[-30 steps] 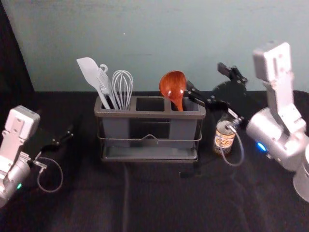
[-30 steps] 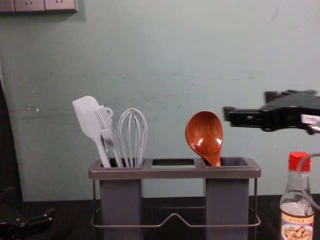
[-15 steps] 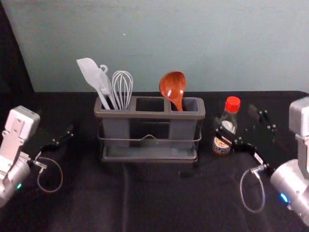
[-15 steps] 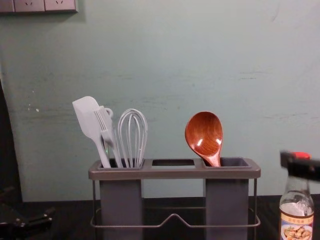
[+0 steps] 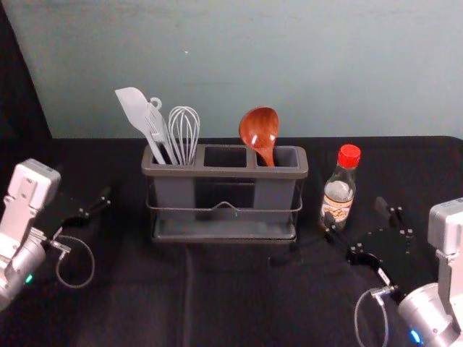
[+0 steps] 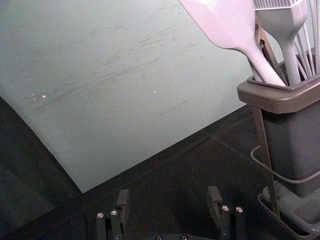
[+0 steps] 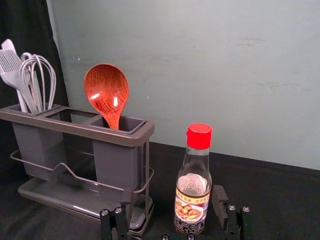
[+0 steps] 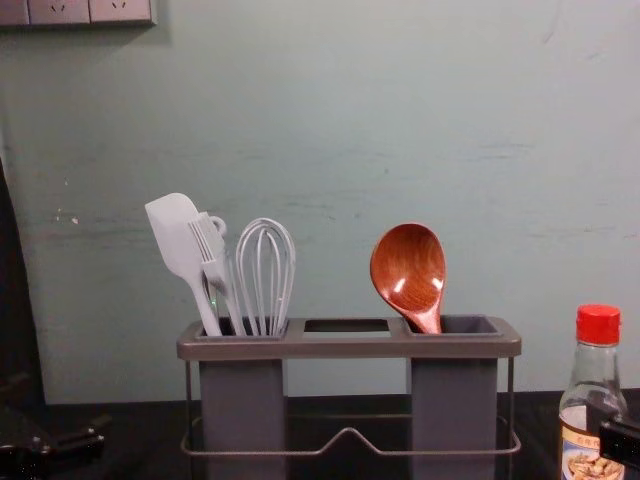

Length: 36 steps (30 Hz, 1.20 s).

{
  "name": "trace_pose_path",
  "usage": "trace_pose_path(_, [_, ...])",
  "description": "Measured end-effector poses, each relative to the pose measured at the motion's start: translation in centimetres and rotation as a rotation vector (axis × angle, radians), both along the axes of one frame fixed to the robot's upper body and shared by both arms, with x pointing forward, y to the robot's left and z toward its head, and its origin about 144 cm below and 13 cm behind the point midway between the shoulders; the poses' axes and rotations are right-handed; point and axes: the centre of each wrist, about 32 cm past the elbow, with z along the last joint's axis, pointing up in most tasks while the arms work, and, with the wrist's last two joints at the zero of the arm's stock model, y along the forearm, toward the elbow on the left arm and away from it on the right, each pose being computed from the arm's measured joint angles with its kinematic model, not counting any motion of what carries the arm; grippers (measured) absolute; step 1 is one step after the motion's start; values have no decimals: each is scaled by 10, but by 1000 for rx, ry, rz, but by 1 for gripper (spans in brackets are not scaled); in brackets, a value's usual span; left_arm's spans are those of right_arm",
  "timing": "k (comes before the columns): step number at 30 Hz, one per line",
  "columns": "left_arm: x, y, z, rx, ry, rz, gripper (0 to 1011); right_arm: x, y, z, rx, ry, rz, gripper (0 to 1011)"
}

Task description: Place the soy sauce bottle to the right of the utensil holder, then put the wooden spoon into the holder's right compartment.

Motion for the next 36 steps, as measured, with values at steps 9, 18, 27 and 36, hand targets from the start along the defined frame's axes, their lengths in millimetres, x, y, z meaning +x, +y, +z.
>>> trace_pose_path(9, [0,0,0,0,0,0,1011,-2,0,-15,18,-87,3,1003])
trace_pose_path(18, [0,0,0,0,0,0,1012,-2,0,-16,23,-96,-7,1003])
trace_pose_path(27, [0,0,0,0,0,0,1012,-2,0,-16,20,-95,-4,1002])
trace_pose_path(36, [0,0,0,0,0,0,1012,-2,0,-16,20,-95,-3,1002])
